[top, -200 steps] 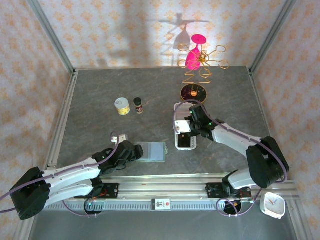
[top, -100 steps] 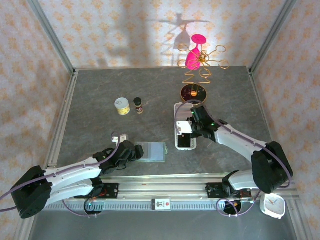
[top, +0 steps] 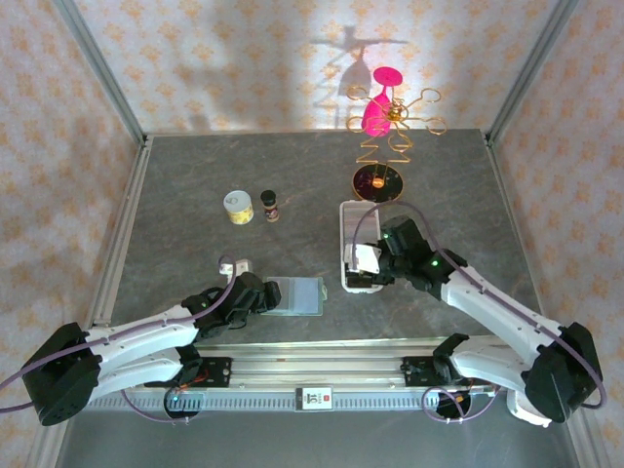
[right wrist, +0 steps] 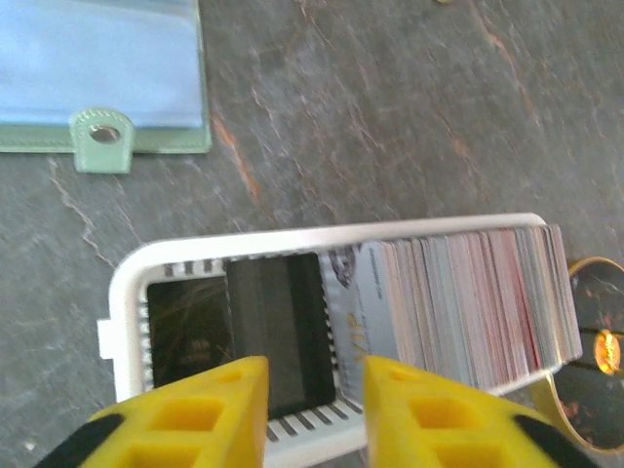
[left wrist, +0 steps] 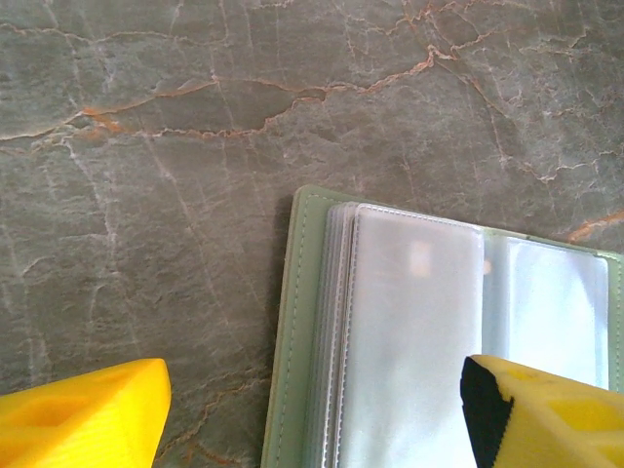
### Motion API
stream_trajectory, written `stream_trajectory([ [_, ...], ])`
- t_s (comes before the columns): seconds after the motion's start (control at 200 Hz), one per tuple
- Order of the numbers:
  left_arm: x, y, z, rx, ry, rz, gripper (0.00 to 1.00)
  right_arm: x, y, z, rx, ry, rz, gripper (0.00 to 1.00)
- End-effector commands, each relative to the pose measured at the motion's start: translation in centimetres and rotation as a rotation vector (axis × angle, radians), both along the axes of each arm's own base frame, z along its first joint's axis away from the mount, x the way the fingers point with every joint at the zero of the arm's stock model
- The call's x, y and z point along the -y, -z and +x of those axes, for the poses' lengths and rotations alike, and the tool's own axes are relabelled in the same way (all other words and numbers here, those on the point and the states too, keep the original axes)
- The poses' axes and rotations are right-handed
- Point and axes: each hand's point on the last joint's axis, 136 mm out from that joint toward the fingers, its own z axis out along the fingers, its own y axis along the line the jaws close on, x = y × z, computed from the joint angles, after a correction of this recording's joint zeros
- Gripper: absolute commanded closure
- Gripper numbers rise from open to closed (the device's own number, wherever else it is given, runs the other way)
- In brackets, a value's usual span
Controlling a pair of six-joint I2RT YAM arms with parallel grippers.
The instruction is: Put the credit cards into the card holder
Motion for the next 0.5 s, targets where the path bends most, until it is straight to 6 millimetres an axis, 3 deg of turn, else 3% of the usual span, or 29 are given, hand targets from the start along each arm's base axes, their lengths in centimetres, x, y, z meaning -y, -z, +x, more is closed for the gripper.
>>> stream_trajectory([
  [0.0,-0.5,-0.7,0.7,0.022,-0.013,0.042,0.20,1.1,0.8,1.8,0.050,0.068,-0.082,0.63],
  [0.03,-0.5,-0.7,0.7,0.023,-0.016,0.043,0.20,1.3,1.1,2.1,0.057,0.069,-0.102,0.62],
  [0.1,-0.4,-0.6,0.7,0.021,-0.018,0.039,0.20,1.3,1.9,2.8,0.071,0.054,-0.152,0.48],
  [0.305,-0.4,-0.6,0.6,0.011,-0.021,0.030,0.20,0.2,2.8,6.6,0.167,0.045,-0.203,0.43],
  [0.496,-0.6,-0.4,0.4,0.007,-0.030,0.022,0.21,-0.7,5.2,8.5,0.128,0.017,-0.262,0.43],
])
